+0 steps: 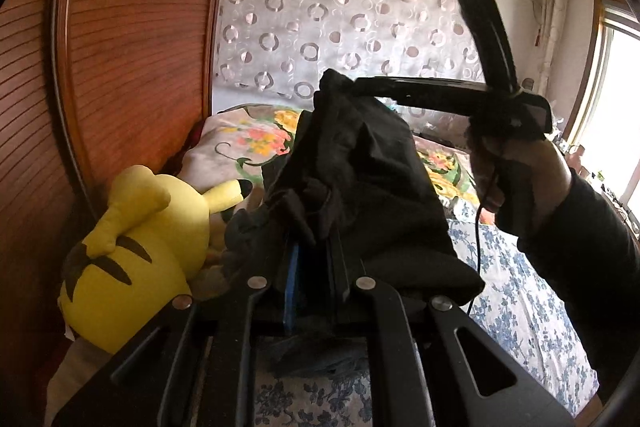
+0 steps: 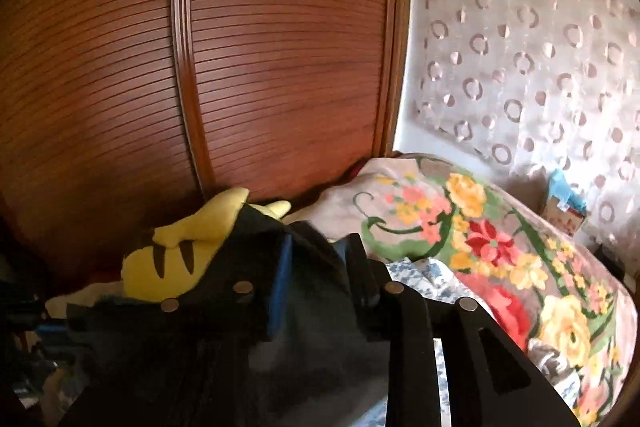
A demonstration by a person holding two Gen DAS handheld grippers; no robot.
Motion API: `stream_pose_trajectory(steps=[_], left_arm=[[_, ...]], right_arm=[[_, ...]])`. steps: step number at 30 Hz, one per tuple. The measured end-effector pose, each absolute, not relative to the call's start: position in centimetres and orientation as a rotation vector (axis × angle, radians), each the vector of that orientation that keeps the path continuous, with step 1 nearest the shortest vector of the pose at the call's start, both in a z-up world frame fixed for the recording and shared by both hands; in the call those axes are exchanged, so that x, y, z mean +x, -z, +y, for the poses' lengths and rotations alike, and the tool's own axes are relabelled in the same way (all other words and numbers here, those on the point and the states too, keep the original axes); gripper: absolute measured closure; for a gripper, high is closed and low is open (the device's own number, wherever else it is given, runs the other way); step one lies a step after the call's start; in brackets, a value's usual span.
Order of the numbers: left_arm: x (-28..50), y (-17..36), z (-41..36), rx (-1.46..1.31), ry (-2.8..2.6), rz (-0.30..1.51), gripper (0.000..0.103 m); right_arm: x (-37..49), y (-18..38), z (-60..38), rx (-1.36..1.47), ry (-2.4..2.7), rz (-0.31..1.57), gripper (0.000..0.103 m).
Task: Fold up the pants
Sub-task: 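Lower the black pants onto the jeans stack with the left tool and open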
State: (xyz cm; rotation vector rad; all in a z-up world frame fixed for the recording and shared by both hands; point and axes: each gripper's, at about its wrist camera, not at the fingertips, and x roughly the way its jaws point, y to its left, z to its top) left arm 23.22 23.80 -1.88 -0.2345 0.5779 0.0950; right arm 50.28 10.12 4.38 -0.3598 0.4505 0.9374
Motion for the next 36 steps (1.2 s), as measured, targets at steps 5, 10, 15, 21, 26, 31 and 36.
stream_pose_trajectory(steps=[5,10,15,21,26,31,36], left_arm=[[21.9,0.1,23.5,-0.222,-0.12,0.531,0.072],[22.2,-1.0,23.1,-0.216,-0.106,0.501,0.055],[24.6,-0.3,20.9,-0.188,-0.048,0.549,0.055],[26.0,3.8,20.3,-0.199,-0.05,0.685,0.055],[25.4,5.2,20.3,-0.196,-0.062,0.698,0.055],[24.9,4.6,20.2,-0.196,-0.065,0.696,0.055],[24.4,3.9,20.2,-0.177,-0.083,0.686,0.055]], right_arm=[[48.7,-4.9,7.4,-0.338,-0.93,0.425,0.071],[48.0,-3.4,5.3,-0.308,-0.965,0.472,0.071],[49.0,-2.2,5.1,-0.322,-0.956,0.527,0.071],[52.2,-1.6,6.4,-0.291,-0.928,0.592,0.071],[54.5,-1.0,7.6,-0.25,-0.946,0.646,0.071],[53.6,-1.4,7.2,-0.232,-0.915,0.628,0.071],[50.1,-1.8,5.7,-0.235,-0.901,0.605,0.071]])
